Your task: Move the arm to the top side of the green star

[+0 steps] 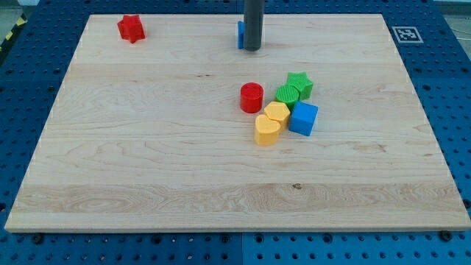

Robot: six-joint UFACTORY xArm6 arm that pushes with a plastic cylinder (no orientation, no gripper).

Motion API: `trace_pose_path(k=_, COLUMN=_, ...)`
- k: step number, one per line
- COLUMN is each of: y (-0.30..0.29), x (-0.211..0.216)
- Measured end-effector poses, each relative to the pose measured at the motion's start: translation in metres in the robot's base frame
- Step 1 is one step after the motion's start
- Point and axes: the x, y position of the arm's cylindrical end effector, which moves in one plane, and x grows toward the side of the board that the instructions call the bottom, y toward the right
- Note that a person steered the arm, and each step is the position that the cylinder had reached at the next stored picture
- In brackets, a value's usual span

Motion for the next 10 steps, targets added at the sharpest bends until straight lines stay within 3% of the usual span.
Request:
trace_pose_path(k=2, y=-0.013, x=-0.011)
trace_pose_path(k=5, y=-0.013, x=0.018)
trace_pose_path(k=10, y=0.033, x=0.033)
